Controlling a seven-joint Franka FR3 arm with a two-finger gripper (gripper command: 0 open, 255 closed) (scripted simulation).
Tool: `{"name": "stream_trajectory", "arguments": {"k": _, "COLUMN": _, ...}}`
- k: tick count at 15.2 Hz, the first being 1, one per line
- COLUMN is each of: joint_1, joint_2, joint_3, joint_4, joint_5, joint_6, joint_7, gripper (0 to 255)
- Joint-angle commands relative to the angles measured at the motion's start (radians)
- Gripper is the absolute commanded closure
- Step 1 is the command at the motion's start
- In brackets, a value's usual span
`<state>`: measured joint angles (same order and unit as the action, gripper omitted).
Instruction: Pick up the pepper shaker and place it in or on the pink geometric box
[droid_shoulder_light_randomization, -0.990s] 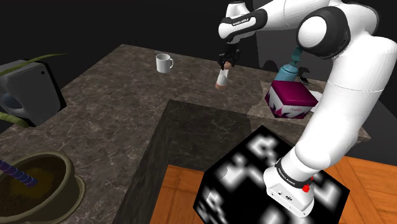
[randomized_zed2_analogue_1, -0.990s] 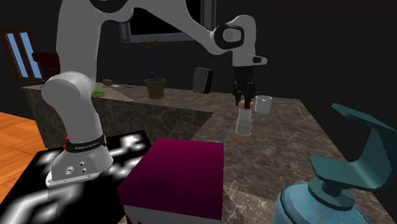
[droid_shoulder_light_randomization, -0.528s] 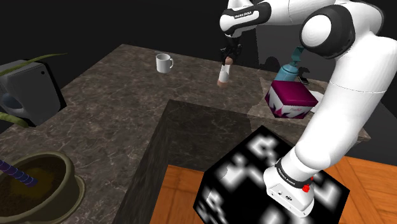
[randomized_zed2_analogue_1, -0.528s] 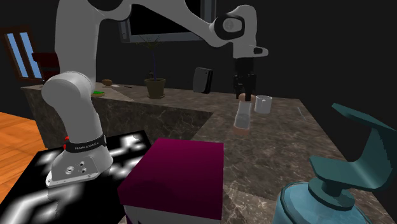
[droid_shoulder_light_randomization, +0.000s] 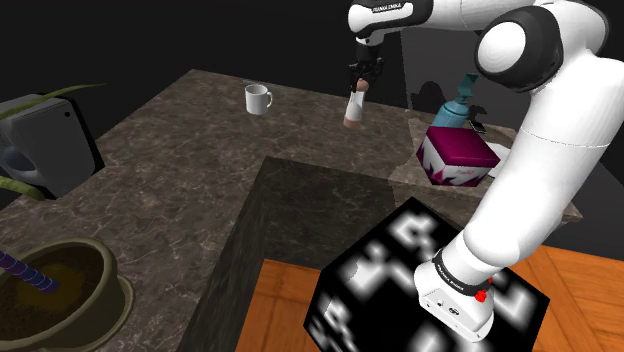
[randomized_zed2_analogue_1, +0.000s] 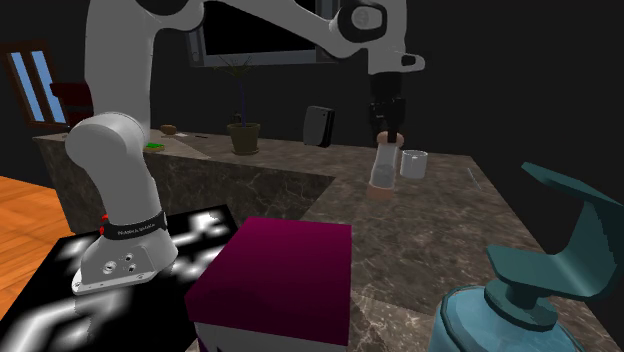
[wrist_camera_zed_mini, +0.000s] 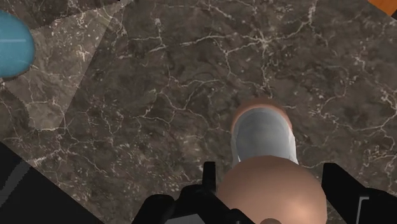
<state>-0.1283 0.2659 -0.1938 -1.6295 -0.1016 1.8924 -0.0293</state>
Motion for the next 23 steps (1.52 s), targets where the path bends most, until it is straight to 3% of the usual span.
{"name": "stream_trajectory", "arguments": {"k": 1, "joint_1": 0.001, "joint_2": -0.008, "joint_3": 0.000, "joint_4": 0.016, "joint_5": -0.001, "joint_6": -0.025, "joint_7": -0.002, "gripper": 255}}
{"name": "stream_trajectory", "arguments": {"k": 23, "joint_1": -0.006, "joint_2": 0.022, "joint_3": -0.003, "joint_4": 0.355, "joint_5": 0.010, "joint_6": -0.331, "joint_7": -0.041, "gripper": 255}}
